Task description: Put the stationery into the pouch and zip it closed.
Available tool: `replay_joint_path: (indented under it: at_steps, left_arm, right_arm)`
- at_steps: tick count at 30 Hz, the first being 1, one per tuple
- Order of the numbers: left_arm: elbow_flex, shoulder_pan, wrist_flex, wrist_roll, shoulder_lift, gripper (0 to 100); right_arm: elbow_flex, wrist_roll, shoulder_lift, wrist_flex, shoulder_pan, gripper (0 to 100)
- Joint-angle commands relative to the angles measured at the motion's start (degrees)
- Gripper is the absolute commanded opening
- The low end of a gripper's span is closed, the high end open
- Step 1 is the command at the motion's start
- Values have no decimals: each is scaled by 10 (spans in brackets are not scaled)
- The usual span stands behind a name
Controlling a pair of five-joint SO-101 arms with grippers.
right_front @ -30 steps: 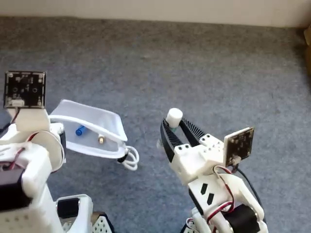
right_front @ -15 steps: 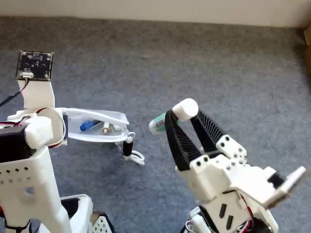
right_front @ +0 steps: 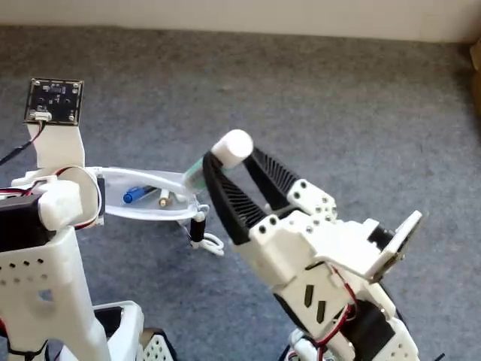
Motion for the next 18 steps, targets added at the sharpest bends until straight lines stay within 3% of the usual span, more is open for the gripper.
replay_joint_path:
  at_steps: [1, 18]
  left_arm:
    - [-22, 44, 0, 7, 7, 7]
    - [-23, 71, -1, 8, 7, 7]
  right_arm:
    - [-30, -1, 16, -36, -27, 4]
    - [114, -1, 155, -254, -58, 4]
